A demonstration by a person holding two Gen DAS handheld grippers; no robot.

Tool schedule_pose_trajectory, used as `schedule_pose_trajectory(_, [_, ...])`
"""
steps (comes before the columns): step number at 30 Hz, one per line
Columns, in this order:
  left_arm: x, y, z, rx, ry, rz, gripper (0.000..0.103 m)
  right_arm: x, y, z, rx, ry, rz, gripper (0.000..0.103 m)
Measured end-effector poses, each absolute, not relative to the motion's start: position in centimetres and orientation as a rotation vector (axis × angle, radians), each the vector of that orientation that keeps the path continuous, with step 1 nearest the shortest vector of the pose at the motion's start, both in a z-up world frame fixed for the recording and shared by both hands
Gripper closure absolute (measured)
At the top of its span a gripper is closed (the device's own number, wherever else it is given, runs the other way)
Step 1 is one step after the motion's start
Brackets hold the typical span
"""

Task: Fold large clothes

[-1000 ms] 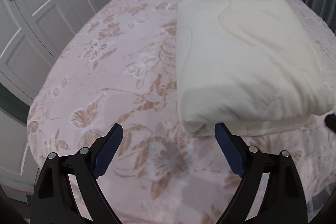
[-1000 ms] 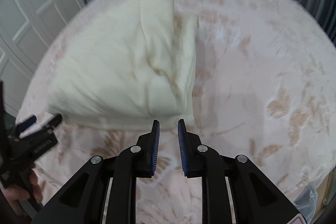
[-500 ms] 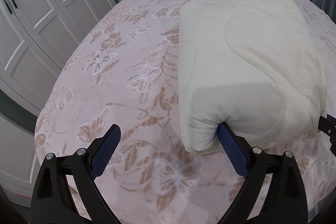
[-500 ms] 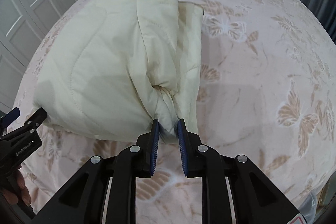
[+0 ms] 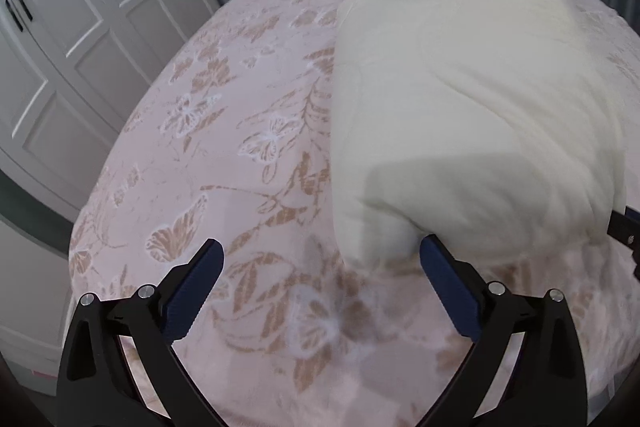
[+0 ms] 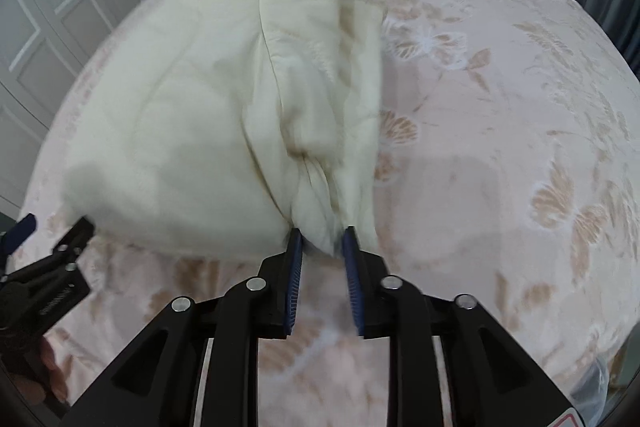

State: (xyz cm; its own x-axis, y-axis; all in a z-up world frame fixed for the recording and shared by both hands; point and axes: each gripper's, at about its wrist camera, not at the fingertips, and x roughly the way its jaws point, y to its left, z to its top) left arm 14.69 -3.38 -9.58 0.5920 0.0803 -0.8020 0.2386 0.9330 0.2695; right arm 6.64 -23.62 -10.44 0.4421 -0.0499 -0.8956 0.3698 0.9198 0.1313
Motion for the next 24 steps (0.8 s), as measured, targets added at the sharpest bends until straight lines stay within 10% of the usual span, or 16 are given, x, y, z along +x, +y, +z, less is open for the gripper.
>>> schedule_pose_trajectory(15, [5.2, -3.4, -5.6, 0.304, 0.814, -0.198, 0.006, -4.4, -18.5, -5.0, 0.242, 0.861, -0.289, 0.039])
schedule_pose_trajectory(24, [2.0, -2.1, -6.3, 0.270, 0.812, -0.192, 0.006, -7.2, -15.5, -5.0, 0.242, 0.831, -0.292, 0.036])
